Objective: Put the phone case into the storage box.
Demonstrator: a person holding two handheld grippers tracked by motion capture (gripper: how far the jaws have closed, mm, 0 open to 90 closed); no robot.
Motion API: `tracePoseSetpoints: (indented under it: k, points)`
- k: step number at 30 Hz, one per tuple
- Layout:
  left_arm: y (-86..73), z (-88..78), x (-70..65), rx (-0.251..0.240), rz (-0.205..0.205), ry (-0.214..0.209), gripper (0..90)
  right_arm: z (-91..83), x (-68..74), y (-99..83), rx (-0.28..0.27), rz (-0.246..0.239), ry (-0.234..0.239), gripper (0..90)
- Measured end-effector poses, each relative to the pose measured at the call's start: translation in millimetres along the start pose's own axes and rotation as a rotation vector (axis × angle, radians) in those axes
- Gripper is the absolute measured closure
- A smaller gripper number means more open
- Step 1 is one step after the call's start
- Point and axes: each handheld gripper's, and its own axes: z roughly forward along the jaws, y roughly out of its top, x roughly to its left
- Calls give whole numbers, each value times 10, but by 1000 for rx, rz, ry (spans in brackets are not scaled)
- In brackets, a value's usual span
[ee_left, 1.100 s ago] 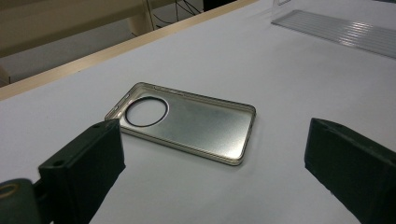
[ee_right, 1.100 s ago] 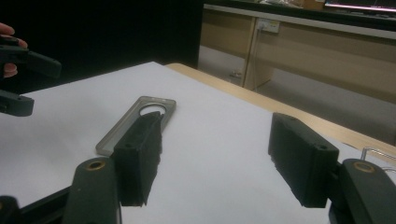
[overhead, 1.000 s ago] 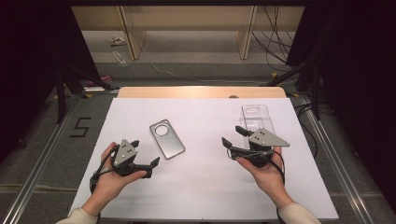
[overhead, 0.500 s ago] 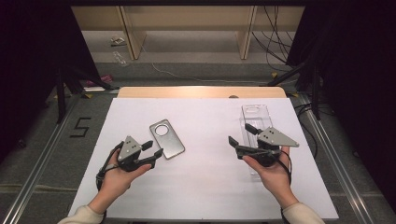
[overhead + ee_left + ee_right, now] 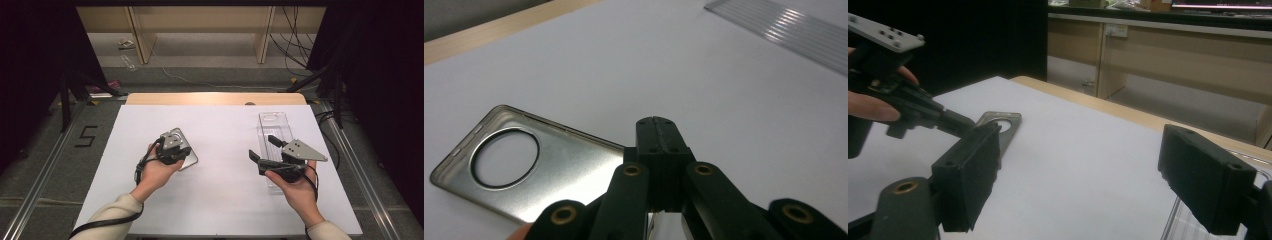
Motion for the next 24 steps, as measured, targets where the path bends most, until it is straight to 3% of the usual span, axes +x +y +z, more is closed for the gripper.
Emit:
tracePoseSetpoints:
  k: [9,24]
  points:
    - [10,388,-42,79,-7,-10,897,-35,-21,-9,-5,6,-4,181]
    - [-11,572,-82,147,17,-8,898,-29,-20,-25,2,11,1,171]
